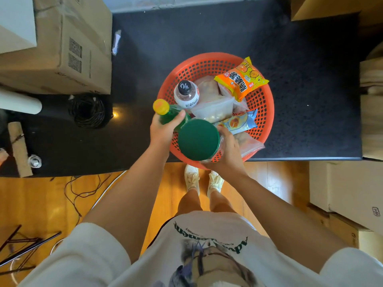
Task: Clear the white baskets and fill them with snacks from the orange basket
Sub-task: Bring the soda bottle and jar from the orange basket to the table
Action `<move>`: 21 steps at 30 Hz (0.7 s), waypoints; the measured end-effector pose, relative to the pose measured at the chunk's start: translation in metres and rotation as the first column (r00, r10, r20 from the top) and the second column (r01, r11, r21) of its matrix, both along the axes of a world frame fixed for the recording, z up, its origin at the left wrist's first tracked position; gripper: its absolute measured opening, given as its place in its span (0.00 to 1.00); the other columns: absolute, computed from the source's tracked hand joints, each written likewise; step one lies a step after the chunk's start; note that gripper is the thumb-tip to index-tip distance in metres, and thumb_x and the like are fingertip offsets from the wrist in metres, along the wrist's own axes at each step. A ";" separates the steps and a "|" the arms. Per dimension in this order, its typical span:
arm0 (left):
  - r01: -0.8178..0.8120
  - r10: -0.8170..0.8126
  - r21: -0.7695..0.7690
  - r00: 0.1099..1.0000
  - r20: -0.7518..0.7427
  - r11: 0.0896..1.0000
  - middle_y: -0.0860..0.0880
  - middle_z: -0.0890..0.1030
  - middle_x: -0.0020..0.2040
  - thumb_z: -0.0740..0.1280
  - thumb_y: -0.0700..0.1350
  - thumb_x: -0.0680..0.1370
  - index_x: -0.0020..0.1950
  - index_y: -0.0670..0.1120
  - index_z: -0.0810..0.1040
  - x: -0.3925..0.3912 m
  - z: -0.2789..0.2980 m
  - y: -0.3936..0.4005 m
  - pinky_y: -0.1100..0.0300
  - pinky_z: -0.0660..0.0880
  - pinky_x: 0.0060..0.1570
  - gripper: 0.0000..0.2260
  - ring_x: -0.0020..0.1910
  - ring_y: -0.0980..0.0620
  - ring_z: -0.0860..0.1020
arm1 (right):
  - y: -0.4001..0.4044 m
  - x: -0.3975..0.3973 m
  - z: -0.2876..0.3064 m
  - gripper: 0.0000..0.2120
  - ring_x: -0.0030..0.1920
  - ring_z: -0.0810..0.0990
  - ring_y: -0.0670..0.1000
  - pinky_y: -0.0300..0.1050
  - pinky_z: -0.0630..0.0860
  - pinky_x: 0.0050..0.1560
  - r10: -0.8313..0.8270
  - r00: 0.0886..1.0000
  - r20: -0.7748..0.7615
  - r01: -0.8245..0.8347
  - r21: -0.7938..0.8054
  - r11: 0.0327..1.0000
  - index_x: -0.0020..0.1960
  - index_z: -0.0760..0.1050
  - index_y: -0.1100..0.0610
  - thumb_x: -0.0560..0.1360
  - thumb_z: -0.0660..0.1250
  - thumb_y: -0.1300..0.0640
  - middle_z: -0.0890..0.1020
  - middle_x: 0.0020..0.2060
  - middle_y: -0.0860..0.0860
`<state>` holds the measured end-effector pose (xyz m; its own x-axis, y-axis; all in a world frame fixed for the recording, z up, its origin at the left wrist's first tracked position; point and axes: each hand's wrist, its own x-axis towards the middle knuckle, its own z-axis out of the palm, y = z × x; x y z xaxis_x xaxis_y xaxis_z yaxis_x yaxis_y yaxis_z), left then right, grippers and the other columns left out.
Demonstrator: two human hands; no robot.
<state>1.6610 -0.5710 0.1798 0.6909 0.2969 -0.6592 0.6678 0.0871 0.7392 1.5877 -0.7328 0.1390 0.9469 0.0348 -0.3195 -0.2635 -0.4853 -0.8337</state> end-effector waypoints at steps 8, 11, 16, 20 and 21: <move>-0.109 0.114 -0.059 0.989 0.092 0.992 0.55 0.79 0.57 0.68 0.52 0.74 0.52 0.59 0.75 -0.013 0.041 0.023 0.57 0.71 0.51 0.08 0.59 0.55 0.76 | -0.033 0.004 0.043 0.45 0.59 0.69 0.28 0.25 0.70 0.55 -0.343 0.936 -0.082 0.350 0.314 0.882 0.69 0.58 0.55 0.60 0.79 0.65 0.69 0.59 0.37; -0.115 0.132 -0.106 0.976 0.175 0.988 0.52 0.77 0.62 0.65 0.54 0.75 0.55 0.59 0.74 -0.012 0.064 0.034 0.54 0.71 0.56 0.09 0.61 0.53 0.75 | -0.043 0.001 0.064 0.41 0.60 0.71 0.34 0.28 0.74 0.52 -0.451 0.880 -0.150 0.472 0.387 0.792 0.69 0.58 0.55 0.63 0.76 0.66 0.72 0.61 0.44; -0.052 0.129 -0.309 0.964 0.232 0.949 0.47 0.75 0.64 0.61 0.55 0.77 0.70 0.47 0.67 -0.006 0.092 0.048 0.49 0.73 0.59 0.23 0.62 0.49 0.75 | -0.040 -0.016 0.095 0.33 0.61 0.76 0.52 0.51 0.77 0.56 -0.584 0.775 -0.241 0.616 0.491 0.616 0.64 0.62 0.55 0.63 0.71 0.56 0.74 0.62 0.55; 0.116 -0.020 -0.394 0.971 0.238 0.912 0.49 0.78 0.53 0.60 0.57 0.76 0.67 0.46 0.67 -0.005 0.101 0.051 0.52 0.76 0.52 0.24 0.53 0.51 0.79 | -0.020 -0.045 0.108 0.23 0.59 0.78 0.55 0.61 0.75 0.58 -0.678 0.693 -0.243 0.684 0.517 0.514 0.56 0.66 0.54 0.64 0.70 0.56 0.79 0.57 0.54; 0.170 -0.074 -0.398 0.967 0.244 0.901 0.49 0.78 0.51 0.60 0.57 0.76 0.66 0.46 0.68 -0.005 0.102 0.052 0.52 0.76 0.51 0.23 0.51 0.52 0.79 | -0.013 -0.054 0.111 0.22 0.57 0.80 0.51 0.57 0.78 0.54 -0.710 0.664 -0.234 0.699 0.531 0.479 0.56 0.67 0.53 0.64 0.69 0.57 0.81 0.54 0.50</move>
